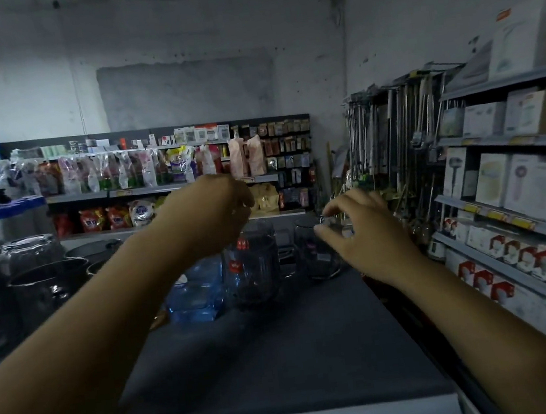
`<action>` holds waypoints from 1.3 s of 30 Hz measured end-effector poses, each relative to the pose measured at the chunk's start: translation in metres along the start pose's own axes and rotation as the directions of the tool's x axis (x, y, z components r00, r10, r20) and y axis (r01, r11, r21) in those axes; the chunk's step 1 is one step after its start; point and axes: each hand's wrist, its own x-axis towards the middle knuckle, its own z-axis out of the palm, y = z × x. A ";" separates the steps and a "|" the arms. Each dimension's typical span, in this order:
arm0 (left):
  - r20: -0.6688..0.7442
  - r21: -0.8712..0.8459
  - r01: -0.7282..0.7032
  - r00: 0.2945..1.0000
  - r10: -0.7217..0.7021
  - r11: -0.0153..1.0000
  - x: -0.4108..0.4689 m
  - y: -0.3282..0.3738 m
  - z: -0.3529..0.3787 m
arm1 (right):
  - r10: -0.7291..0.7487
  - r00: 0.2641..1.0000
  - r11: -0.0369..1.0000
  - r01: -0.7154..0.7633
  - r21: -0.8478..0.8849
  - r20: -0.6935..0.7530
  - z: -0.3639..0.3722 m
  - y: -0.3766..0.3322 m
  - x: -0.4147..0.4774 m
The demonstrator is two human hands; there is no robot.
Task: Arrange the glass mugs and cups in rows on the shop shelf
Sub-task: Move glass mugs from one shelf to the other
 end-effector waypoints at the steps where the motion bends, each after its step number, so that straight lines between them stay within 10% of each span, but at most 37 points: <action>1: 0.111 0.003 -0.021 0.994 0.021 1.000 0.013 -0.005 0.003 | -0.028 0.998 0.999 0.030 -0.040 0.056 0.001 -0.002 0.003; 11: 0.463 0.078 -0.088 0.885 0.042 0.993 0.081 -0.011 0.043 | -0.024 0.965 0.999 0.011 0.051 0.261 0.003 0.001 0.017; 24: 0.398 0.190 -0.067 0.917 -0.015 0.979 0.095 -0.001 0.057 | -0.161 0.933 0.966 0.081 0.247 0.323 0.003 0.006 0.025; 39: 0.483 -0.125 -0.071 0.867 0.124 0.990 0.082 -0.025 0.043 | -0.129 0.948 0.976 0.069 0.207 0.290 0.017 -0.005 0.027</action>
